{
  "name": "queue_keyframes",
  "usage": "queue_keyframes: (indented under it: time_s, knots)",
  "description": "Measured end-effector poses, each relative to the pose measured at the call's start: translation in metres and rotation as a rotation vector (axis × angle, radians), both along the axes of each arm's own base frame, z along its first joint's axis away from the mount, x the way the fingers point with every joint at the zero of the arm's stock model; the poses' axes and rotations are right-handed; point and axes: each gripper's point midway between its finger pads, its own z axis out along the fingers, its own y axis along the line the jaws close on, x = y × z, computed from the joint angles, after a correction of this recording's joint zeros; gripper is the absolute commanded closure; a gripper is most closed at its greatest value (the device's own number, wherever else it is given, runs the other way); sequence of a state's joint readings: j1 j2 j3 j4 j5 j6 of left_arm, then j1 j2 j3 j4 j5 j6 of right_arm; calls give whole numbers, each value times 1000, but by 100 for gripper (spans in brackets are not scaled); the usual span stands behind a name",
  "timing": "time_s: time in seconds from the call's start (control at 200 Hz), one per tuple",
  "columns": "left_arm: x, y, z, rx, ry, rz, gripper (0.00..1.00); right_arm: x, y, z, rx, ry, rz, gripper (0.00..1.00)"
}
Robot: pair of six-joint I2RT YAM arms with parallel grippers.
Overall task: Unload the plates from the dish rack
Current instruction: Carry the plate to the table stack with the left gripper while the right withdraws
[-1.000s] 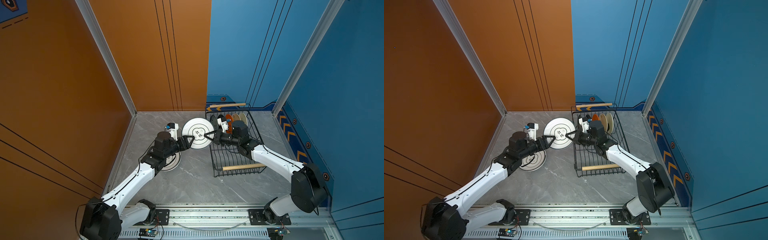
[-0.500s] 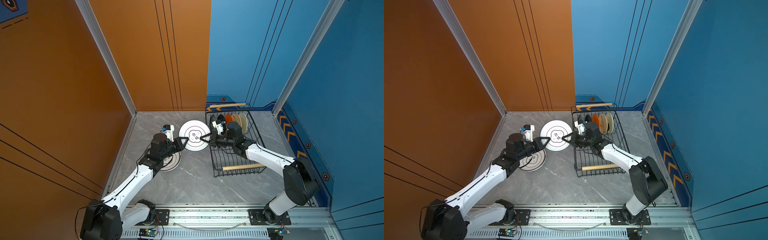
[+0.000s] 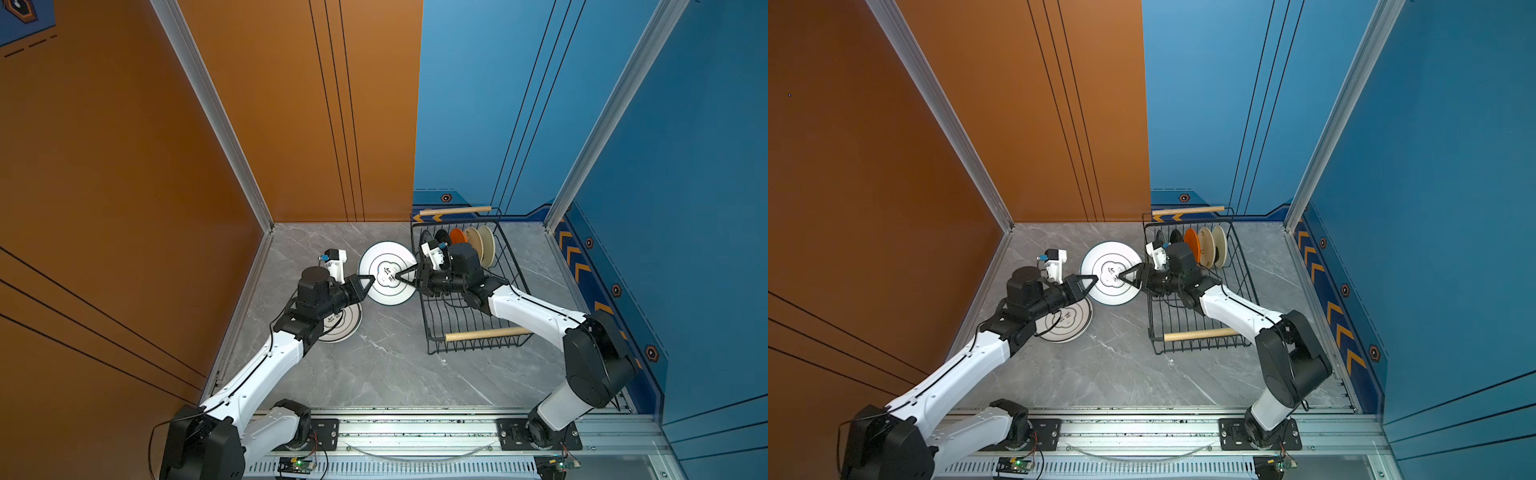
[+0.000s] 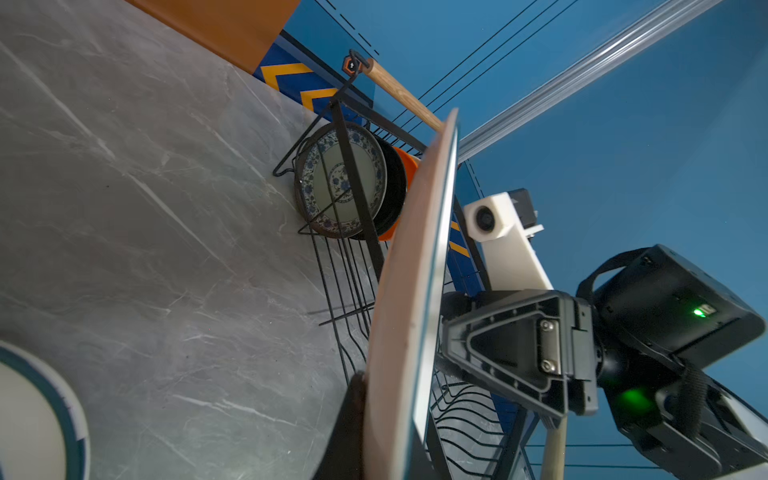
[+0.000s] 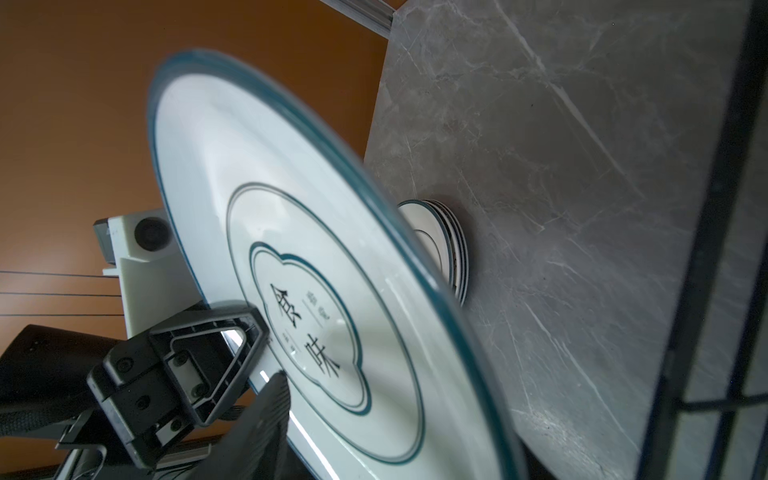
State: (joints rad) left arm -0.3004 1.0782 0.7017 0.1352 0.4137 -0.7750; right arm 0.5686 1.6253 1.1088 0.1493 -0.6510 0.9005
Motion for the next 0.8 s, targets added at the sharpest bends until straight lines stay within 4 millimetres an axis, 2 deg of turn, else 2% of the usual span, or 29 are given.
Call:
queue_keyframes:
  time_s: [0.165, 0.23, 0.355, 0.496, 0.671, 0.801]
  knots:
    - [-3, 25, -13, 36, 62, 64, 94, 5, -18, 10, -84, -71, -45, 12]
    - [-5, 39, -17, 47, 85, 102, 94, 8, -29, 19, -127, -110, -75, 0]
    - [-11, 68, -25, 64, 139, 188, 94, 11, -53, 39, -220, -201, -136, 0]
    - [-19, 106, -37, 88, 210, 316, 94, 14, -84, 50, -369, -272, -217, 0]
    - [-32, 143, -66, 117, 329, 452, 94, 16, -130, 49, -619, -319, -328, 0]
    - [-43, 158, -83, 147, 408, 512, 94, 14, -162, 42, -792, -329, -388, 0]
